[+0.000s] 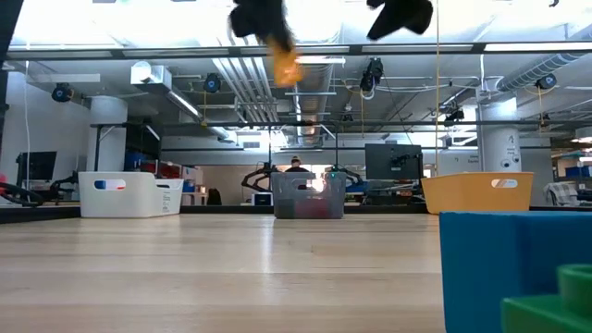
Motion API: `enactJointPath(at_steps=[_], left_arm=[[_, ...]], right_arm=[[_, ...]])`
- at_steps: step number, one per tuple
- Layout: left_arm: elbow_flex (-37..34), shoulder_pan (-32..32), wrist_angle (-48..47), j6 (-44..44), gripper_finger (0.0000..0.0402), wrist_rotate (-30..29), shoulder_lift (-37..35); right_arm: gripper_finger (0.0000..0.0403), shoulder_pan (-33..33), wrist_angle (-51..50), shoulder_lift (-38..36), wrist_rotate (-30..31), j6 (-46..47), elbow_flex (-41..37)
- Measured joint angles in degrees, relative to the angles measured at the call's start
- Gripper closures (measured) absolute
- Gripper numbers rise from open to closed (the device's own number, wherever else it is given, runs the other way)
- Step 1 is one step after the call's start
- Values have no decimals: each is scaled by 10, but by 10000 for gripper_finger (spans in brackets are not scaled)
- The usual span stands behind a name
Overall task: Sort blocks by size
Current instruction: Put the big yellow game piece into the white bin
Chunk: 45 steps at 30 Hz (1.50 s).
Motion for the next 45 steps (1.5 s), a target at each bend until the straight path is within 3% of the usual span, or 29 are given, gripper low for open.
enactJointPath(at_steps=[5,10,15,17,24,29,33,45], left_arm=[[-8,91,-131,-29,327,-1,-3],[-10,204,-238,-111,327,-61,-18],[-41,323,-198,-64,326,-64,-68],[-64,373,-180,-44,326,-40,-90],[-185,516,-124,-33,326,-20,-160],[-273,574,-26,-28,326,-16,-177],[-318,598,-1,-29,325,-19,-171],[-351,610,37,-17,276,-41,-154]], right_arm=[[172,-50,4,0,0,-2,0],[174,-89,4,0,3,-2,0],[168,-116,9,0,1,-2,0],[167,-127,9,0,1,-2,0],[169,-154,9,0,1,-4,0],[177,-173,9,0,1,-4,0],[178,-186,9,0,1,-4,0],[178,-197,8,0,-3,-4,0]])
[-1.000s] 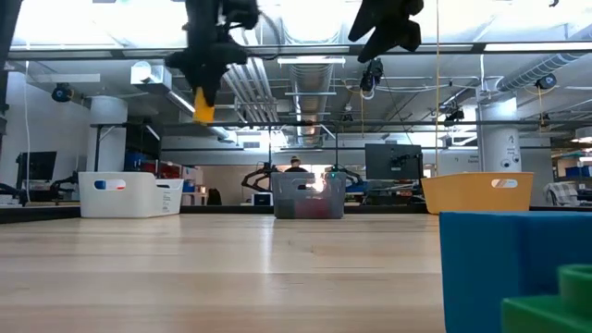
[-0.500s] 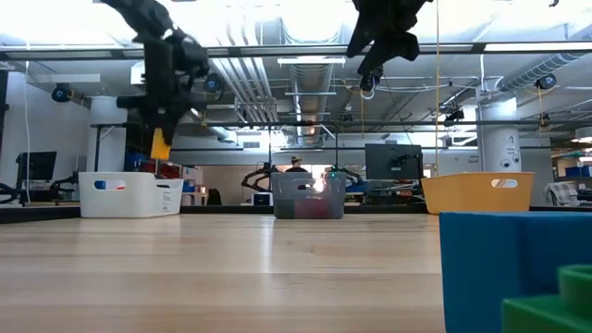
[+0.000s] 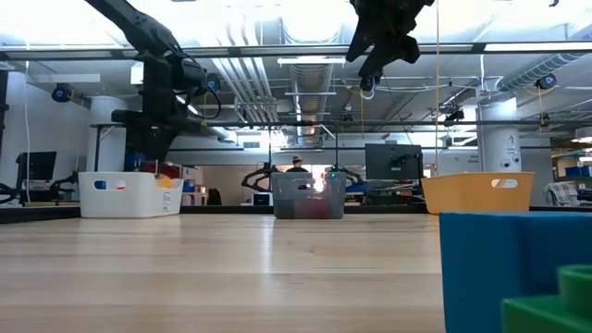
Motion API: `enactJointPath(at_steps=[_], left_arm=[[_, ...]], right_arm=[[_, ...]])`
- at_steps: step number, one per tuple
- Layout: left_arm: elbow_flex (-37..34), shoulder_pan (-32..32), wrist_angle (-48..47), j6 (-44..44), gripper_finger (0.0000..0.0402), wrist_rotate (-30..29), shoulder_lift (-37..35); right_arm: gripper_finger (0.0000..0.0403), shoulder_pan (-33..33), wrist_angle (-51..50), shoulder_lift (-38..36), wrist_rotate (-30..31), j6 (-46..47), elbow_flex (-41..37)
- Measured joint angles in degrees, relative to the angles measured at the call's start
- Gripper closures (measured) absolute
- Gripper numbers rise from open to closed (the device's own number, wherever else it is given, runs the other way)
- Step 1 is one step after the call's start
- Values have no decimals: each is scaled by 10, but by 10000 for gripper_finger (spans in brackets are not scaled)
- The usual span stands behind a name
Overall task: Sort blocks by size
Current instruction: Put the small blue block into the black bin
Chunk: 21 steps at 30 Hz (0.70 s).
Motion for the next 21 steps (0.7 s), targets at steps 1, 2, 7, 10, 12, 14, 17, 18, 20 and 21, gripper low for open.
enactJointPath(at_steps=[1,2,7,10,12,14,17,18,20,21], left_arm=[[2,1,1,-1,273,-3,0],[6,1,2,-2,270,-7,0],[21,1,1,-10,263,-8,0],[29,-7,-13,-23,262,5,0],[31,-20,-16,-32,263,28,-3],[29,-41,-16,-45,263,49,-8],[21,-90,-21,-69,262,58,-15],[18,-111,-22,-78,262,62,-18],[16,-161,-23,-100,262,63,-24],[15,-187,-25,-113,262,63,-27]], right_arm=[[179,0,0,0,0,0,0],[180,0,-1,0,0,0,0],[181,0,-6,0,0,0,-2],[182,0,-11,0,0,0,-5],[183,0,-21,0,0,0,-9],[183,2,-29,0,0,3,-19],[184,10,-45,0,-5,22,-42],[184,15,-50,0,-6,34,-50],[184,26,-58,0,-7,58,-66],[184,34,-61,0,-7,72,-73]])
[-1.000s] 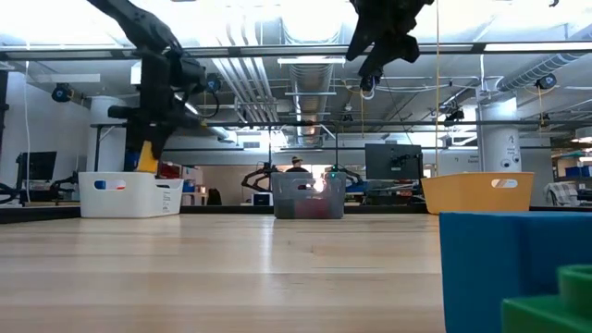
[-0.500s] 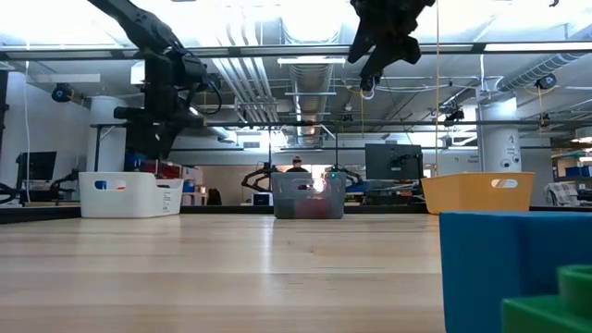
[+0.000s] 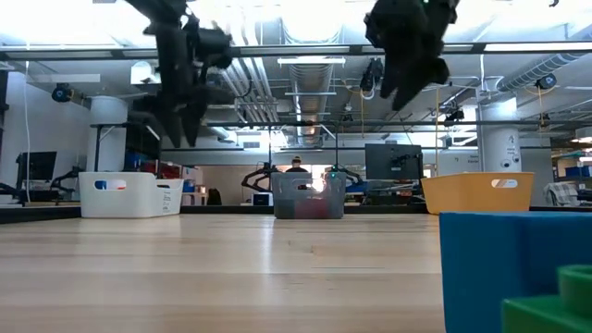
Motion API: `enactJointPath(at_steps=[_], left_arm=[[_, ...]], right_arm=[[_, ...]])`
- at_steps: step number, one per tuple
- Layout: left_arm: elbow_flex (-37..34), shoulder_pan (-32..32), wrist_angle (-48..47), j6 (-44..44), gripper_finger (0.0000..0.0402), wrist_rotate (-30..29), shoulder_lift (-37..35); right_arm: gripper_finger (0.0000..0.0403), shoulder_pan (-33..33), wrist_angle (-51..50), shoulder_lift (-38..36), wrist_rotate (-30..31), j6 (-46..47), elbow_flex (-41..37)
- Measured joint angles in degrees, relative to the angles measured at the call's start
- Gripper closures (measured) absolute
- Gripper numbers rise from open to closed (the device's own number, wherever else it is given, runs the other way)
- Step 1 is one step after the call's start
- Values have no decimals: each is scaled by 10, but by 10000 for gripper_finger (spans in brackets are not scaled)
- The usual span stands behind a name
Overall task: Sort blocks by size
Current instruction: Put the small blue block into the black bin
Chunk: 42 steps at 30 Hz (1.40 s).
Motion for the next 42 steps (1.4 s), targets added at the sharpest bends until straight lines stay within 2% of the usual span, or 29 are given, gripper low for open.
enactJointPath(at_steps=[8,11,15,20,24,31,33,39,42], left_arm=[[30,-256,0,-167,262,0,-15],[50,-349,11,-219,262,-9,-13],[70,-464,19,-318,262,-67,-7],[81,-560,30,-431,262,-140,-5],[83,-597,29,-455,262,-171,-5],[76,-601,29,-401,262,-173,-5],[76,-601,29,-375,262,-173,-5],[79,-608,31,-302,262,-151,-5],[79,-621,32,-274,262,-146,-5]], right_arm=[[184,89,-1,-1,0,178,-39],[184,134,1,-1,0,210,-40],[184,193,7,-1,0,264,-40],[184,254,9,-2,0,366,-40],[184,287,32,-1,-13,432,-40],[184,326,102,25,-13,523,-31],[184,334,115,48,-13,528,-10],[184,364,117,138,-29,438,96],[184,374,81,182,-31,496,148]])
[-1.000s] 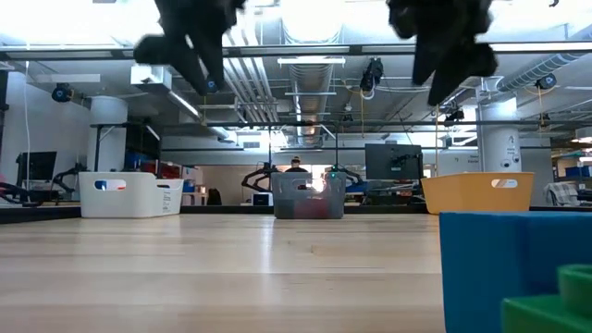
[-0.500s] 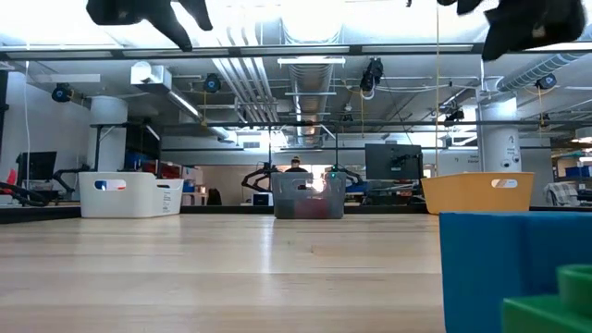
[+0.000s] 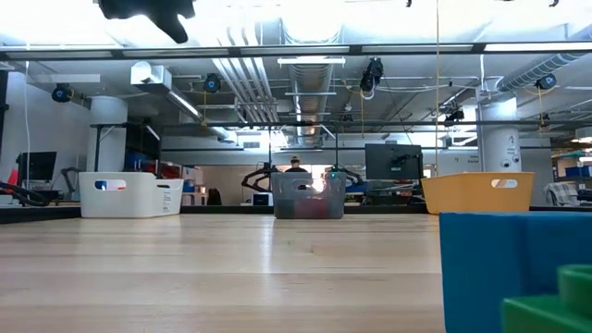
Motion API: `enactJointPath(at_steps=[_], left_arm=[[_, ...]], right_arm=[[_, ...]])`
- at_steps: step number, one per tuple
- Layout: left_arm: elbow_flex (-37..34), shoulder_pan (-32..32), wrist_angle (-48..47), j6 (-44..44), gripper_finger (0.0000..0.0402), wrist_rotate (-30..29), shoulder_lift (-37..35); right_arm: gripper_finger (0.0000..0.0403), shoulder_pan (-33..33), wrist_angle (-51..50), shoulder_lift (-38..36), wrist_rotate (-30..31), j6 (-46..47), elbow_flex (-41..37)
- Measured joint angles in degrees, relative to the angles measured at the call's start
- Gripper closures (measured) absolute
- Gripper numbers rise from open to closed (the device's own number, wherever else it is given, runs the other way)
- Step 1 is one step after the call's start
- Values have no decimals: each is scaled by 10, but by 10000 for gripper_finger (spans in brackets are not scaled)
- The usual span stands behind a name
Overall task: Sort blocks by size
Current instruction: Put the small blue block into the black bin
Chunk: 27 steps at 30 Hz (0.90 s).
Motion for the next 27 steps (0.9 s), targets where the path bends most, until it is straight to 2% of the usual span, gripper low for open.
enactJointPath(at_steps=[3,6,10,18,27], left_arm=[[0,-13,0,12,262,-1,0],[0,-22,0,15,262,-4,0],[0,-31,-1,15,262,-6,0],[-8,-34,-3,17,262,-7,-1],[-8,-34,-2,19,262,-16,-1]], right_arm=[[184,3,-31,47,-18,107,42],[184,6,-29,96,-28,166,81],[183,7,-53,164,-29,194,150],[142,6,-236,281,-53,248,311],[87,6,-226,340,-71,272,356]])
